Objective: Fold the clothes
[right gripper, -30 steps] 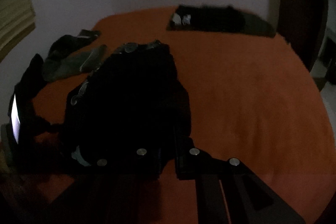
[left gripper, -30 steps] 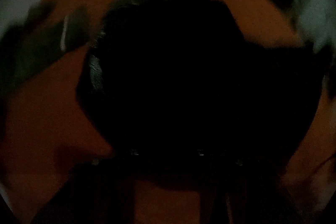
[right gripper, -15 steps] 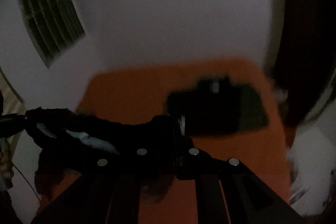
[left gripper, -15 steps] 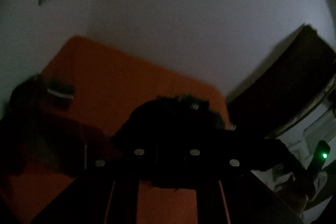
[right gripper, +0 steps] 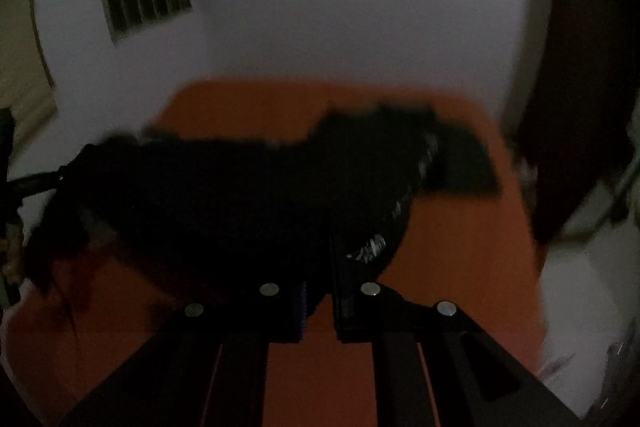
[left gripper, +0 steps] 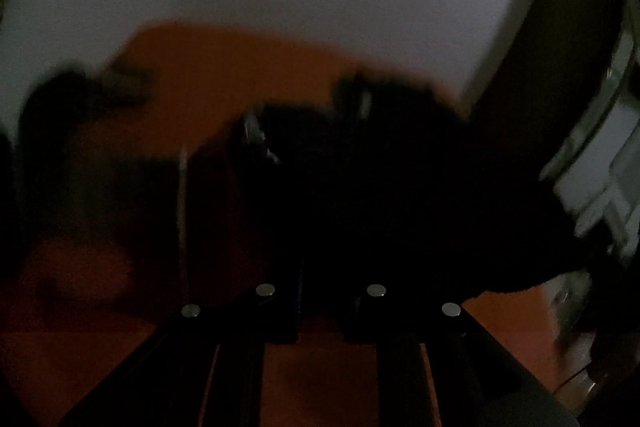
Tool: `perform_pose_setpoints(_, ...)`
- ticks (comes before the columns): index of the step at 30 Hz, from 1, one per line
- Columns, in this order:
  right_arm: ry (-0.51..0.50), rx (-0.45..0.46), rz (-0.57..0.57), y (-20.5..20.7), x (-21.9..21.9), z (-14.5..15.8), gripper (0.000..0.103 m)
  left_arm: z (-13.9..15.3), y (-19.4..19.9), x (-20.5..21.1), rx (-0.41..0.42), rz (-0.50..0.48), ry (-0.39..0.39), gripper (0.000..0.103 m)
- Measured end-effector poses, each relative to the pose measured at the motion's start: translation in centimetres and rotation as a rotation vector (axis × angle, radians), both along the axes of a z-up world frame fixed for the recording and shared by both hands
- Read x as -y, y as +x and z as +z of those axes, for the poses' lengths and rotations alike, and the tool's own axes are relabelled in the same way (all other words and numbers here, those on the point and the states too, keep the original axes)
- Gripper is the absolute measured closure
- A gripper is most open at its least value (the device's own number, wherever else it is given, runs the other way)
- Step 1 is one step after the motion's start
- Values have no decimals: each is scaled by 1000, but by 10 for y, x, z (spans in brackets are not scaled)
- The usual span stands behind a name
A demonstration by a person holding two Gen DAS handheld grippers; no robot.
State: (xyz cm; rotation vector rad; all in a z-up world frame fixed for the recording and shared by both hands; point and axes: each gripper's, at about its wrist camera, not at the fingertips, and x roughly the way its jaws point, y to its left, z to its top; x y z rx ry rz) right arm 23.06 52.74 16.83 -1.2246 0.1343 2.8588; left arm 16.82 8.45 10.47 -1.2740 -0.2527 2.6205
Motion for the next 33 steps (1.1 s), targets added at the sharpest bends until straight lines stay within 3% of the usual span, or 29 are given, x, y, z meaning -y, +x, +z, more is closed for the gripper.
perform_pose_setpoints(2,-2,22,-31,30,2,-72,95,-77,35,-11,82,-23,-37,90)
perform_pose_setpoints(5,37,99,-22,72,10,-175,95,-144,58,-14,142,-52,-72,90)
perform_pose_setpoints(8,70,149,1,98,16,-219,95,-157,73,-21,88,-33,-152,87)
perform_pose_setpoints(10,75,146,-18,106,17,-229,93,-157,79,-31,41,-18,-224,83)
perform_pose_setpoints(11,73,144,-37,106,19,-231,88,-157,78,-35,31,-6,-264,82)
perform_pose_setpoints(15,60,134,-105,97,25,-233,85,-170,60,-57,60,31,-428,78)
perform_pose_setpoints(16,66,129,-118,96,27,-235,85,-170,49,-62,61,35,-412,90)
perform_pose_setpoints(17,71,125,-132,96,30,-238,91,-165,49,-56,54,53,-372,97)
perform_pose_setpoints(19,23,108,-169,98,23,-231,96,-146,58,-46,18,59,-295,97)
perform_pose_setpoints(23,17,54,-149,130,25,-195,96,-123,97,-44,-75,-25,-265,97)
perform_pose_setpoints(25,19,58,-146,151,26,-189,96,-131,112,-45,-74,-86,-272,95)
perform_pose_setpoints(27,2,131,-148,161,21,-204,94,-144,123,-46,-44,-129,-281,89)
perform_pose_setpoints(30,-46,236,-157,166,13,-231,92,-169,129,-50,100,-148,-297,83)
perform_pose_setpoints(31,-66,268,-161,166,11,-240,89,-171,126,-49,111,-154,-316,82)
perform_pose_setpoints(33,-79,280,-151,168,8,-238,83,-160,131,-53,53,-196,-388,80)
